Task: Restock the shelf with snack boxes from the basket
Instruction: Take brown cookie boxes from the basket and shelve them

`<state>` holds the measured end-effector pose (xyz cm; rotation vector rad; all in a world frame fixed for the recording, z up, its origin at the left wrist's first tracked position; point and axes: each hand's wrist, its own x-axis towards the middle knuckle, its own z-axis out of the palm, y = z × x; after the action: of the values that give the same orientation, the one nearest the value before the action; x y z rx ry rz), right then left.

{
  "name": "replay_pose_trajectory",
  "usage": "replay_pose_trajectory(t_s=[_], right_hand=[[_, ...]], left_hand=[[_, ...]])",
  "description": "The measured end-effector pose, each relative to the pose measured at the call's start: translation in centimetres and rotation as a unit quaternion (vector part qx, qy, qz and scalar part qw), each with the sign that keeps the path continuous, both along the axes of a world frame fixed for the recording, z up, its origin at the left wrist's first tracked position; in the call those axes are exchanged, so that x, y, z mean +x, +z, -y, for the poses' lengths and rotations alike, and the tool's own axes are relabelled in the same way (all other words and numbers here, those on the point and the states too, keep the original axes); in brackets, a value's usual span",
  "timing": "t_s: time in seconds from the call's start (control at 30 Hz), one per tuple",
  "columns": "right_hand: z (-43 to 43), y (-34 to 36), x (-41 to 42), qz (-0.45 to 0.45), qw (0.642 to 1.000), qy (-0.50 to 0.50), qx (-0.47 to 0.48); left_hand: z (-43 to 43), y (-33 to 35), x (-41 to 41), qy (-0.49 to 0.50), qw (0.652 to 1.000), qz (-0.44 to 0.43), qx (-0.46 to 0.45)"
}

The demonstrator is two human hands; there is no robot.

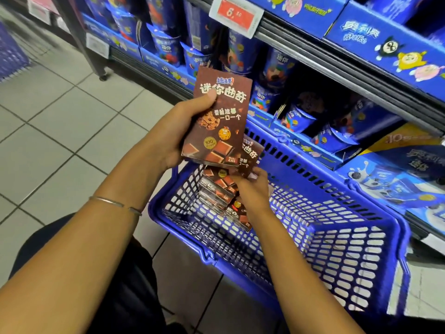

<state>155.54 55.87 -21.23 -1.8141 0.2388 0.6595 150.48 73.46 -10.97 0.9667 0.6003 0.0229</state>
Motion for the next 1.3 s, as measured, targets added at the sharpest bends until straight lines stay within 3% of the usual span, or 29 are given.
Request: replay_pose_trajectory(t_s=[0.27, 0.6, 0.8, 0.97, 1.13, 1.3], right_hand=[[2.9, 0.6, -0.2, -0.066, 0.997, -0.01, 0.038], [7.6, 5.6, 0.8, -0.04, 0.988, -0.076, 0.129], [6.3, 9.2, 0.9, -0.011, 0.981, -0.013, 0.195], [3.5, 9.9, 0.2, 0.012, 0.98, 0.033, 0.195], [1.6, 9.7, -0.3, 0.019, 0.98, 0.078, 0.183], [1.1, 9.8, -0.4, -0.008, 0.979, 0.083, 0.188]], left_hand=[[0.3, -0.5, 0.2, -0.011, 1.0, -0.009, 0.009], [0.6, -0.9, 0.6, 0.004, 0.994, -0.028, 0.101], [1.6, -0.4, 0.3, -0.014, 0.997, -0.035, 0.061], [3.1, 0.0, 0.0, -0.039, 0.999, 0.004, 0.023], [3.8, 0.1, -0.4, -0.058, 0.996, 0.049, 0.043], [4.5, 0.2, 0.1, -0.032, 0.994, 0.039, 0.096]])
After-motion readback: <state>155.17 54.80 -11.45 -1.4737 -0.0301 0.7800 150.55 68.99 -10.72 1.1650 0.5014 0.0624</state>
